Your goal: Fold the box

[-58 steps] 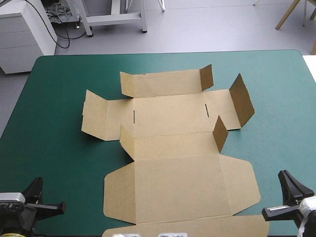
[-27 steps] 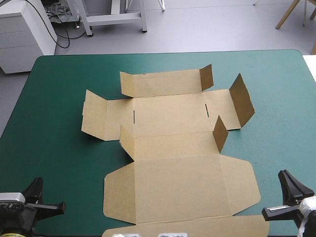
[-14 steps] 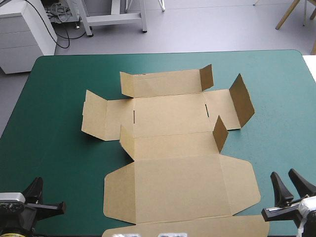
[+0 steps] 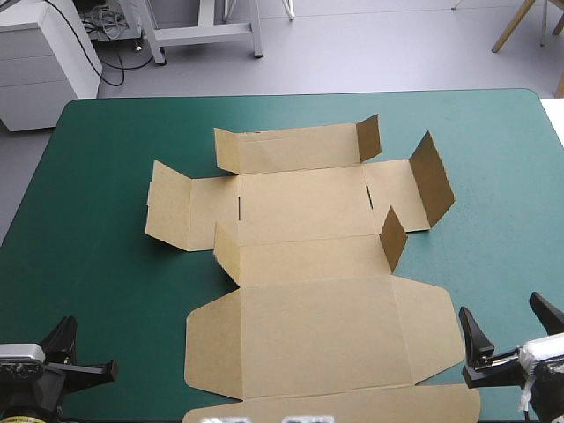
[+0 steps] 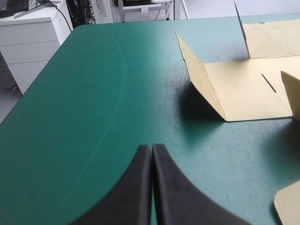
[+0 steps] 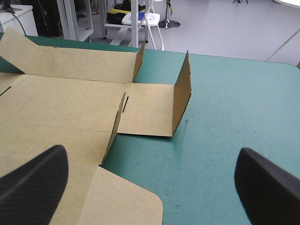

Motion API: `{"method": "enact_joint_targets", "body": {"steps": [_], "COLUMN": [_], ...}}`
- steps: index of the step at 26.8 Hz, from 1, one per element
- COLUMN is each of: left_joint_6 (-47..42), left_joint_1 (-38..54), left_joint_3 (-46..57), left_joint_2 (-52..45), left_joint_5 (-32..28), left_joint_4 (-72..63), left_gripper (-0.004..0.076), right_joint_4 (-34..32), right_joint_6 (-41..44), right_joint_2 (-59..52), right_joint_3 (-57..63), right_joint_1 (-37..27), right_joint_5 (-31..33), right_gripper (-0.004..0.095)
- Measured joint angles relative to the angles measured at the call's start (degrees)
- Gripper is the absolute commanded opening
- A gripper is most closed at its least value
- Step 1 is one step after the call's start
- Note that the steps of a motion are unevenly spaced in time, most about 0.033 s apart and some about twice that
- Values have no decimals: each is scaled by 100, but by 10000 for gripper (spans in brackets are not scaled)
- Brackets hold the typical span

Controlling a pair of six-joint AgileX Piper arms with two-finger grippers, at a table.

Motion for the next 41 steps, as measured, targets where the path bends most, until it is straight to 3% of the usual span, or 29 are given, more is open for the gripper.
{"method": "enact_joint_targets", "body": {"steps": [6,14,24,36,41], "left_joint_6": [0,0,0,0,0], "left_joint_1": [0,0,0,0,0], "left_joint_3": [0,0,0,0,0], "left_joint_2": [0,0,0,0,0], "left_joint_5": [0,-6,-6,-6,-6], "left_joint_4": [0,0,0,0,0], "left_gripper": [-10,-10,-10,-10,-10], "right_joint_4": [73,133,1032,1139,979], "right_joint_6": [-115,-262,-590,-339,-273], "right_joint_2": [859,3159,6074,8069,8793], "right_joint_3": [-610,-2142,-3718,-4473,-4635], "right_joint_1": [0,0,0,19,565], "right_joint_5": [225,626,1240,2098,2176], "right_gripper": [854,854,802,751,751]}}
